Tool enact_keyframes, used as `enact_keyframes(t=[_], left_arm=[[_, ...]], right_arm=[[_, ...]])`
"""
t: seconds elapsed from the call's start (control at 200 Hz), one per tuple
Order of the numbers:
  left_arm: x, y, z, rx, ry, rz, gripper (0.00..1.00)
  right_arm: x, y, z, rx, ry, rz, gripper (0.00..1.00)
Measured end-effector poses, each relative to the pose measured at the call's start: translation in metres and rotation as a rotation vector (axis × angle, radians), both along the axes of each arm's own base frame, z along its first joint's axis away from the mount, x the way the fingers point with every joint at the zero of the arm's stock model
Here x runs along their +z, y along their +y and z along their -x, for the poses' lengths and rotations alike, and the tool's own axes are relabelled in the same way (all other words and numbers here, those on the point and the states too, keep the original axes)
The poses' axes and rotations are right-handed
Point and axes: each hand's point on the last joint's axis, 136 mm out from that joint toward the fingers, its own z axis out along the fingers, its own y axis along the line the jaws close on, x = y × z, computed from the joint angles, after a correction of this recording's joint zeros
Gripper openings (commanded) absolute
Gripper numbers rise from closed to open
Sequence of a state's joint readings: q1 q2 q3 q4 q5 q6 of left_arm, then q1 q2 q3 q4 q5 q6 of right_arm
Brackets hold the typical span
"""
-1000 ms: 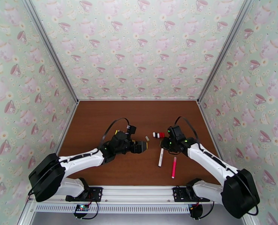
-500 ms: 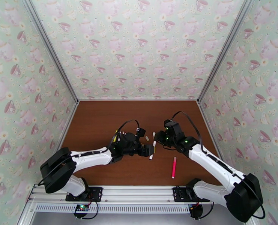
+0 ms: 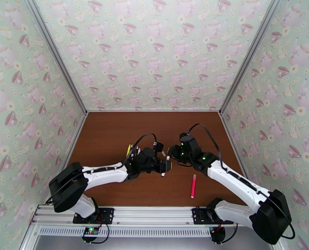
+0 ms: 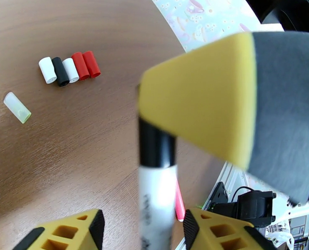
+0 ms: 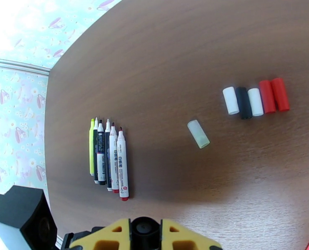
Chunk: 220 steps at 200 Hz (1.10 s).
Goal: Open the pen caps
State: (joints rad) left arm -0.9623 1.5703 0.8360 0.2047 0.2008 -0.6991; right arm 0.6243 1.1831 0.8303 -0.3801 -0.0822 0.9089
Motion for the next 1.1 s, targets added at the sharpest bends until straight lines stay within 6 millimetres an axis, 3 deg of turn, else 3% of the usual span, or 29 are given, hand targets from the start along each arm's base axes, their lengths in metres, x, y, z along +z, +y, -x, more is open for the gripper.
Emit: enact_keyframes(t=[0.265,0.676,0.891,1.102], left_arm=[[-0.001,-0.001,0.002,0.001,-0.001,-0.017,0.45],[-0.007,0.001,0.0,0.008,-0.008,-0.043,0.26],[-0.009,0.002,-0.001,0.008,-0.014,-0.055,0.09],[-0.008,0.002,-0.001,0.002,-0.013,-0.049,0.0]], right_arm=[[-0.003,0.006,-0.001,-0.009,0.003,-0.003,0.12],[0.001,0.007,-0.004,-0.028,-0.005,-0.024,0.12],[0.001,0.007,-0.004,-0.03,-0.003,-0.026,0.13],[0.001,0.007,-0.004,-0.029,-0.004,-0.025,0.22]])
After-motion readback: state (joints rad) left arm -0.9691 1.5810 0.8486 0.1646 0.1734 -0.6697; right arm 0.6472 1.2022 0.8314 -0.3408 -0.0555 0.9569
